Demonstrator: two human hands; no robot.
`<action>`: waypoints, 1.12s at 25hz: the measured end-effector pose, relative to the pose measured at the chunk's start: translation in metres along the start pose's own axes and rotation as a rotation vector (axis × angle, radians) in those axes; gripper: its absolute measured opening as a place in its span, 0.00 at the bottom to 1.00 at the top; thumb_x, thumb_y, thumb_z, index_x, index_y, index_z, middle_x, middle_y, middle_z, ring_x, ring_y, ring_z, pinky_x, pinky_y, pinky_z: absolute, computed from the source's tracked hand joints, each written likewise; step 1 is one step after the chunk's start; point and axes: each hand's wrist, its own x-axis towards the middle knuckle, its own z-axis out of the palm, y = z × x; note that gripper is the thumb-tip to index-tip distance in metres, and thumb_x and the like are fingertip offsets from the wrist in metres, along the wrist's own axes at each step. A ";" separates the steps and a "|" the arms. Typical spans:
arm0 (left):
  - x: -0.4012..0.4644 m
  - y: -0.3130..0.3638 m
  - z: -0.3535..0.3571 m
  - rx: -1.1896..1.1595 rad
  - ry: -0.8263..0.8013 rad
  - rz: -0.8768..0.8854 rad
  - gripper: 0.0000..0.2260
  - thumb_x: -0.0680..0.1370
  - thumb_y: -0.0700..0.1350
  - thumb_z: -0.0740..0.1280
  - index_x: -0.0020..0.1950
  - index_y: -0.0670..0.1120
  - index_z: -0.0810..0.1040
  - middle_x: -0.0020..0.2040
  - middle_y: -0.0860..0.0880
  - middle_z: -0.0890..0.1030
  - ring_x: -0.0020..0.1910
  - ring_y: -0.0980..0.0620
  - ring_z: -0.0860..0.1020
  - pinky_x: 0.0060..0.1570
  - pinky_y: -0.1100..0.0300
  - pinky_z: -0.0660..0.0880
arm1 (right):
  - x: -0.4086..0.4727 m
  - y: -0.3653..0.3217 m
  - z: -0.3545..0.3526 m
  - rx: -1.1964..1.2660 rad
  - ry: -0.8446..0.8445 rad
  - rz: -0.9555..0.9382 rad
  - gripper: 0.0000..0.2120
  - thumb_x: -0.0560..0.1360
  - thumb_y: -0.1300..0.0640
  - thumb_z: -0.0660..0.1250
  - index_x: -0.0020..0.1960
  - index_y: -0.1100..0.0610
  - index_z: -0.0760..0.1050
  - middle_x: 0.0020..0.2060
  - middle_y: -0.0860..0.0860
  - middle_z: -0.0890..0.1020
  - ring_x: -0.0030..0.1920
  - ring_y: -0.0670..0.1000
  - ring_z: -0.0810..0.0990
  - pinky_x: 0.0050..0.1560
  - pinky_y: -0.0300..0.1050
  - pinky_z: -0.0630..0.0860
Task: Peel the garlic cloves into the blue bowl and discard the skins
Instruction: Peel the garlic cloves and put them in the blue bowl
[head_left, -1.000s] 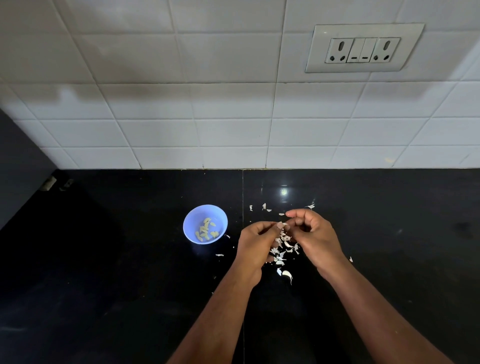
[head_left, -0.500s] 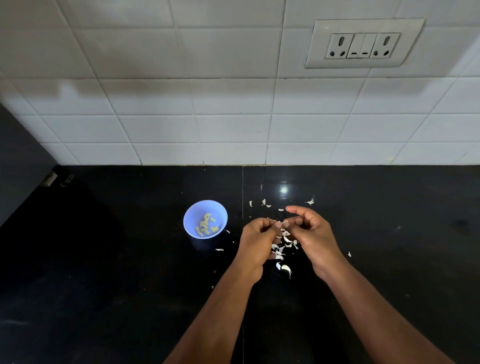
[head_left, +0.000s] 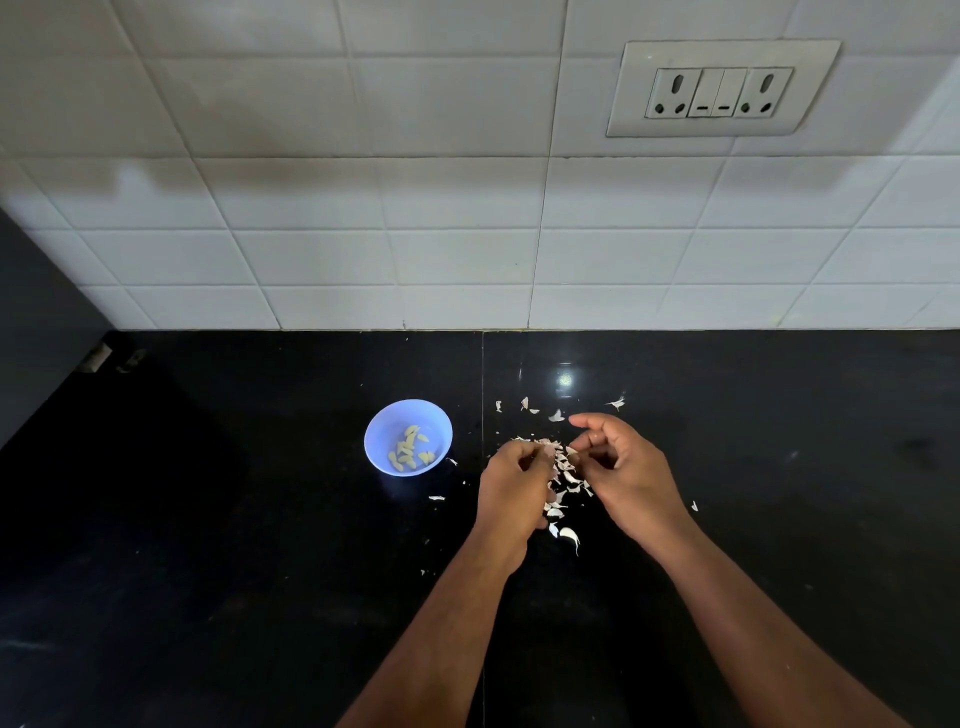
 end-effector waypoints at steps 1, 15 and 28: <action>-0.001 0.002 0.000 -0.054 -0.032 -0.004 0.09 0.83 0.52 0.68 0.55 0.48 0.82 0.44 0.51 0.83 0.36 0.57 0.80 0.29 0.61 0.73 | -0.001 -0.001 0.000 -0.022 -0.010 -0.021 0.20 0.78 0.64 0.72 0.64 0.45 0.80 0.47 0.44 0.85 0.50 0.42 0.83 0.52 0.34 0.77; -0.005 0.006 0.001 -0.122 -0.061 -0.086 0.07 0.84 0.45 0.65 0.50 0.47 0.81 0.39 0.52 0.81 0.36 0.57 0.77 0.29 0.63 0.69 | -0.001 0.001 0.013 0.625 0.001 0.253 0.15 0.78 0.69 0.71 0.59 0.54 0.85 0.40 0.50 0.80 0.45 0.50 0.80 0.54 0.46 0.81; -0.001 -0.006 -0.018 0.236 0.039 -0.028 0.06 0.81 0.50 0.67 0.49 0.48 0.78 0.39 0.51 0.82 0.36 0.51 0.78 0.31 0.55 0.73 | 0.008 0.004 0.015 0.772 0.036 0.448 0.06 0.78 0.70 0.70 0.55 0.65 0.81 0.45 0.59 0.87 0.45 0.53 0.87 0.50 0.45 0.85</action>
